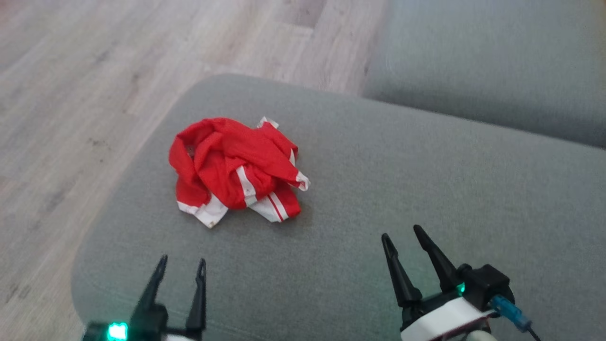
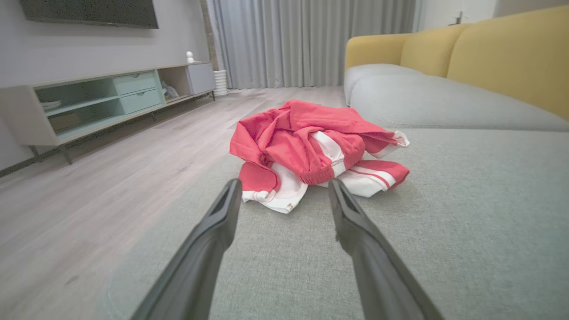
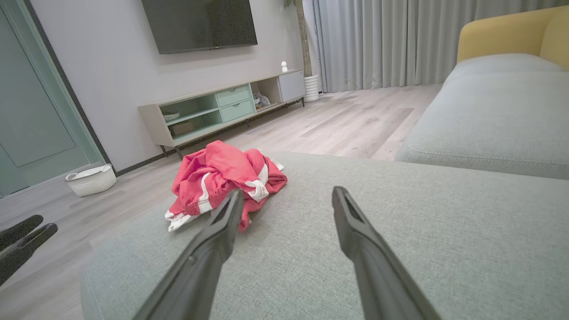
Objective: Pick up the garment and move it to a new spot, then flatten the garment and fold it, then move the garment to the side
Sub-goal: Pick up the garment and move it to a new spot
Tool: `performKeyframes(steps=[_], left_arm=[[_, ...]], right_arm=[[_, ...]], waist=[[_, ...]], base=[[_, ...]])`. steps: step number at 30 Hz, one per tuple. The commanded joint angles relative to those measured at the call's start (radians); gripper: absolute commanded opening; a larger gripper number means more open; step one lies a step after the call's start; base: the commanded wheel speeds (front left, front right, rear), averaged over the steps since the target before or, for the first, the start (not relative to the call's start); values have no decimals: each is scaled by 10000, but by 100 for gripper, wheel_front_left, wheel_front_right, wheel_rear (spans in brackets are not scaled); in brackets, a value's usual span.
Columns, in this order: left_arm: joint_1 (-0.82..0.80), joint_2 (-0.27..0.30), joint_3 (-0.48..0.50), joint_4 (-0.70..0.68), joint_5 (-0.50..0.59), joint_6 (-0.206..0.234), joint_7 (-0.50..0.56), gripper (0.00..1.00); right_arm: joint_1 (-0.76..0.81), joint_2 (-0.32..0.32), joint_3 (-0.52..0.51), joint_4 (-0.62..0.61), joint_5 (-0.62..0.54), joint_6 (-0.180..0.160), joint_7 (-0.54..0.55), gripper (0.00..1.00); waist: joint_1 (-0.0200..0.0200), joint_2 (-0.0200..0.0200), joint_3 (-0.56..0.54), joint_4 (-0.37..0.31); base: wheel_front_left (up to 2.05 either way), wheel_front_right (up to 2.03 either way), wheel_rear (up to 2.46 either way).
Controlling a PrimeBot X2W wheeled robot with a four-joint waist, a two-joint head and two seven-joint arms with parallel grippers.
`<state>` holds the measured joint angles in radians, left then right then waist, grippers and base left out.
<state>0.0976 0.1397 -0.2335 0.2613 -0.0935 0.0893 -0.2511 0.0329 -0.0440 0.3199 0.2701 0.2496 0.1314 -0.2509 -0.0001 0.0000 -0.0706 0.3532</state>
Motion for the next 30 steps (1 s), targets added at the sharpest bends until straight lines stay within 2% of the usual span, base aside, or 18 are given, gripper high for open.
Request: performKeyframes(steps=[1,8,9,12,16,20,23,27,28,29,30], left_arm=[[-1300,385,212,-88,176,-265,24,100],[-4409,1299,129,941,-95,-1673,1621,100],[-4409,1299,129,941,-95,-1673,1621,100],[-5796,1583,48,1737,-621,-2042,2553,100],[-7304,2016,34,2929,-1218,-2160,3510,100],[-8098,2017,155,4010,-2148,-2189,4296,100],[-8441,2193,211,4722,-2392,-2192,4567,100],[-8750,2139,258,5501,-2766,-2195,4773,100],[-8808,2122,152,5583,-2857,-2195,4789,93],[-8862,2123,34,5584,-2943,-2196,4697,12],[-8918,2136,-75,5536,-3042,-2196,4504,0]], right_arm=[[-491,-62,259,-406,-193,-7,-109,100],[-1059,-62,94,-610,-518,-7,-109,100],[-1059,-62,94,-610,-518,-7,-109,100],[-1335,-62,90,-665,-639,-7,-109,100],[-1701,-62,185,-662,-720,-7,-109,100],[-1913,-62,125,-637,-654,-7,-109,100],[-2037,-62,146,-636,-595,-7,-109,100],[-2147,-62,138,-638,-547,-7,-109,100],[-2170,-62,137,-637,-543,-7,-109,100],[-2190,-62,133,-631,-546,-7,-109,100],[-2209,-62,128,-624,-549,-7,-109,100]], waist=[[1,0,514,-342],[1,0,1967,-1169],[1,0,1967,-1169],[1,0,2544,-1495],[1,0,3130,-1914],[1,0,3406,-2204],[1,0,3519,-2354],[1,0,3592,-2445],[1,0,3608,-2458],[1,0,3618,-2468],[1,0,3613,-2480]], base=[[0,0,0],[0,0,0],[0,0,0],[0,0,0],[0,0,0],[0,0,0],[0,0,0],[0,0,0],[0,0,0],[0,0,0],[0,0,0]])
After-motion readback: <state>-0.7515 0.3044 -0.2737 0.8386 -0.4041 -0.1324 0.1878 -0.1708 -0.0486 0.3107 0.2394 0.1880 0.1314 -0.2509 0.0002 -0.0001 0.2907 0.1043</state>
